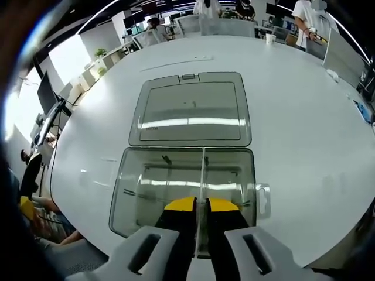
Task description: Insert the divider into the dual guide fixture by aligning both edges with the guide slots and pushing it downward to the bottom, including one-sided entry, uneven engagement, binding, and posture correction.
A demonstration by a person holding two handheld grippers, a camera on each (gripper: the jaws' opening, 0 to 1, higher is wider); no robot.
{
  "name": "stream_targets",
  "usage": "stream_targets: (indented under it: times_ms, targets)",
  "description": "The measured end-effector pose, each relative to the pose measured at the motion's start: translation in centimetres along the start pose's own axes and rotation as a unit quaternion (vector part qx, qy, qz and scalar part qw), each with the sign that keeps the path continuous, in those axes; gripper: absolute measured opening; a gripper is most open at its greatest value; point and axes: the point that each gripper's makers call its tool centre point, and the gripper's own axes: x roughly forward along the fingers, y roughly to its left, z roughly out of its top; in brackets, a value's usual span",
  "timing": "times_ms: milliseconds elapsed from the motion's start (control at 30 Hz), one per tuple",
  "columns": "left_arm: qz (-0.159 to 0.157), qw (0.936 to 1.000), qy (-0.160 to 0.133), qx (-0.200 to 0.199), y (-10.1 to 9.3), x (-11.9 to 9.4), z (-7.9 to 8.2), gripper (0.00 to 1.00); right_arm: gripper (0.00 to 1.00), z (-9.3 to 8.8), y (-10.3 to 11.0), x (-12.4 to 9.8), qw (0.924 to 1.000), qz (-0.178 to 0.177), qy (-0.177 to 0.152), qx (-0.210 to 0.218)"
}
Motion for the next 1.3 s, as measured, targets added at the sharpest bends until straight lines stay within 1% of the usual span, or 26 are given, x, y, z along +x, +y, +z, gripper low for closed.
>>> stream_targets:
  times_ms: [133, 267, 500, 700, 933, 1033, 1100, 1167, 1267, 1300]
  targets:
    - [0.002, 1.0000, 0.000, 0.000, 0.2, 0.0, -0.1, 0.44, 0.02, -0.1, 0.0, 0.0, 1.0000, 0.002, 0.001, 0.003]
    - [0.003, 1.0000, 0.001, 0.001, 0.1, -0.1, 0.0, 0.44, 0.05, -0.3, 0.0, 0.1, 1.0000, 0.004, 0.005, 0.003]
    - [0.004, 1.0000, 0.004, 0.002, 0.1, -0.1, 0.0, 0.44, 0.11, -0.1, -0.1, 0.2, 0.9999, 0.007, -0.004, 0.008]
    - [0.004, 1.0000, 0.006, 0.003, -0.1, -0.1, 0.0, 0.44, 0.15, 0.4, 0.0, -0.2, 0.9998, 0.013, -0.014, 0.006]
    - [0.004, 0.9999, 0.011, 0.003, -0.3, 0.0, -0.1, 0.44, 0.18, 1.5, 0.0, -1.3, 0.9989, 0.023, -0.040, 0.007]
    - [0.005, 0.9999, 0.013, 0.001, -0.4, 0.0, -0.1, 0.45, 0.21, 2.1, -0.2, -2.0, 0.9980, 0.025, -0.058, 0.008]
    - [0.006, 0.9999, 0.015, 0.001, -0.4, 0.0, -0.2, 0.45, 0.21, 2.4, -0.3, -2.4, 0.9974, 0.029, -0.065, 0.009]
    - [0.007, 0.9998, 0.016, 0.001, -0.5, 0.1, -0.2, 0.45, 0.22, 2.8, -0.5, -2.8, 0.9967, 0.030, -0.076, 0.007]
    - [0.010, 0.9998, 0.017, -0.005, -0.5, 0.0, -0.3, 0.45, 0.23, 3.4, -0.6, -3.5, 0.9946, 0.039, -0.097, 0.005]
    - [0.012, 0.9997, 0.018, -0.007, -0.4, 0.0, -0.4, 0.45, 0.23, 3.5, -0.5, -3.6, 0.9943, 0.041, -0.098, 0.003]
